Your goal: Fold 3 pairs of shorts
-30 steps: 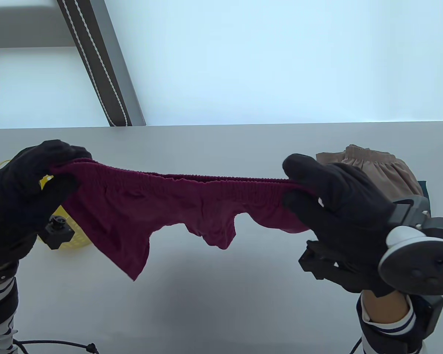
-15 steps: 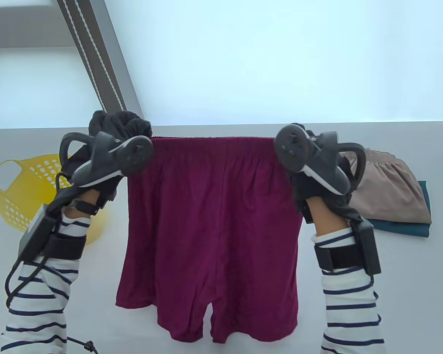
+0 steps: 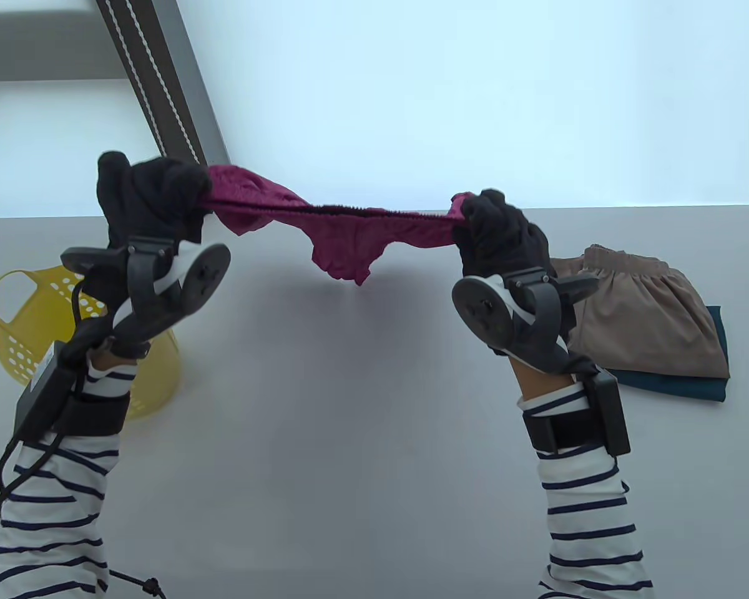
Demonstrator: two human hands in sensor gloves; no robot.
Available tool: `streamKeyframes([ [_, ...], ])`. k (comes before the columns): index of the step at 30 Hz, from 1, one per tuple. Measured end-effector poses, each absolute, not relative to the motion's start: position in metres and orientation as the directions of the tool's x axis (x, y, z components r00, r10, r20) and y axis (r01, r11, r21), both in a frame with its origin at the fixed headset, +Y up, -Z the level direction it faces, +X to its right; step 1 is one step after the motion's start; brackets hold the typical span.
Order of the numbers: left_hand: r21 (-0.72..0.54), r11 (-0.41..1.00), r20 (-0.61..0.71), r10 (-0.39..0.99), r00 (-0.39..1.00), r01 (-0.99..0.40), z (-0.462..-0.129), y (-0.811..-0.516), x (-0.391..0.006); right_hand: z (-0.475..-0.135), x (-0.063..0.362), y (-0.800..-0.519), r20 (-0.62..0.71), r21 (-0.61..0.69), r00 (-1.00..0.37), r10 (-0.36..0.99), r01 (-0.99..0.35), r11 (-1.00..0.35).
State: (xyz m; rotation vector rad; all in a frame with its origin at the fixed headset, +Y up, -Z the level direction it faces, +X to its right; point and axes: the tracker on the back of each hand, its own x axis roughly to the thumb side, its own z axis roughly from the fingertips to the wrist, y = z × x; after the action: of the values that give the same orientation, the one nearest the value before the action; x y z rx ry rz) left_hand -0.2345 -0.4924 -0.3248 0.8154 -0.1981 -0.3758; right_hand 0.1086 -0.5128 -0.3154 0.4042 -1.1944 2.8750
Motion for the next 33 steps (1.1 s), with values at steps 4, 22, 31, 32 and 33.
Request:
streamKeyframes([
  [4,0.594,0.728,0.213,-0.552,0.806,0.342,-0.299,-0.582,-0.231,-0.305,0.113,-0.590,0.336,-0.503,-0.932,-0.139,-0.052,-0.863],
  [22,-0.023,0.737,0.686,-0.479,0.547,0.675,-0.227,-0.754,-0.234,-0.274,0.112,-0.779,0.488,0.508,-0.862,0.139,0.151,-0.848],
  [31,0.034,0.718,0.724,-0.497,0.479,0.695,-0.197,-0.753,-0.231,-0.240,0.113,-0.778,0.516,0.485,-0.844,0.148,0.145,-0.863],
  [32,0.043,0.740,0.714,-0.493,0.498,0.671,-0.203,-0.749,-0.231,-0.244,0.110,-0.773,0.511,0.492,-0.849,0.135,0.160,-0.856],
  [33,0.046,0.775,0.676,-0.489,0.551,0.630,-0.211,-0.746,-0.231,-0.250,0.106,-0.766,0.488,0.488,-0.863,0.130,0.146,-0.861],
])
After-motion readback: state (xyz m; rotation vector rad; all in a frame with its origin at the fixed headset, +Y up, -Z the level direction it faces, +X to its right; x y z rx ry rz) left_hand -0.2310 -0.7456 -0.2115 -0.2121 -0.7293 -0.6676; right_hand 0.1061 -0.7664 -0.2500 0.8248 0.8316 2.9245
